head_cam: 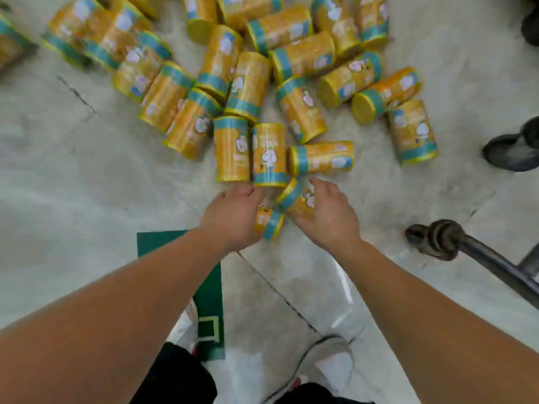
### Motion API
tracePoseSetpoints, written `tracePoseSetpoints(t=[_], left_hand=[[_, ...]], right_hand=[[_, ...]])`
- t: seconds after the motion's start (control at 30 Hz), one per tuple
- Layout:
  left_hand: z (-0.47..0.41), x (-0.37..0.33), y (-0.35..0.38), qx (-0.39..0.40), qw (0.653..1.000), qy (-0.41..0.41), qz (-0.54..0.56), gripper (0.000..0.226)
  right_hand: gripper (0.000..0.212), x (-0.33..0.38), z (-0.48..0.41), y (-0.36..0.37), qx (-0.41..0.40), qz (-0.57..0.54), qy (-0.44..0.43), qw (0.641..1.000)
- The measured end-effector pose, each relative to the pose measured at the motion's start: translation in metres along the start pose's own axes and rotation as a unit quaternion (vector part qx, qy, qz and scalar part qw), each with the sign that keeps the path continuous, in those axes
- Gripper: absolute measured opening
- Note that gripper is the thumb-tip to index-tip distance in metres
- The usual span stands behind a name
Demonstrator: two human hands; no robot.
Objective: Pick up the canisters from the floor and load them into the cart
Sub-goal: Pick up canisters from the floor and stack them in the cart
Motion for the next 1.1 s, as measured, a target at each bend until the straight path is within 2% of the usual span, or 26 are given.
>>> tracePoseSetpoints(t=[0.1,0.23,0.37,0.6,0.9,1.1], left_hand=[[-0.017,0.001,0.019,0.013,0.996,0.011,-0.089,0.072],[-0.03,0.003,0.032,0.04,0.99,0.009,-0.137,0.073],[-0.038,0.003,0.031,0.01,0.987,0.025,-0.156,0.067],[-0.035,0.005,0.034,0.017,0.982,0.02,-0.188,0.067],[0.031,-0.002,-0.023,0.003,0.996,-0.01,-0.084,0.069],[0.11,-0.026,-0.118,-0.052,0.99,-0.054,0.12,0.075]], right_hand=[[0.08,-0.003,-0.018,0.012,-0.005,0.027,-0.017,0.999],[0.078,-0.006,-0.031,0.026,0.025,0.055,-0.016,0.998],[0.076,-0.007,-0.038,0.03,0.031,0.068,-0.007,0.997],[0.075,-0.008,-0.036,0.031,0.022,0.067,0.005,0.998],[0.076,0.013,0.034,-0.026,-0.029,-0.03,0.038,0.998],[0.072,0.051,0.115,-0.118,-0.077,-0.185,0.08,0.976]])
Point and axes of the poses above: each hand's wrist, its own z-axis away from the middle knuckle, its own y-axis out of the palm, x = y × z, the point moved 5 cm from there along -z, towards the middle knuckle, and after that the axes turned 7 degrees about x, right-handed, at the moved point
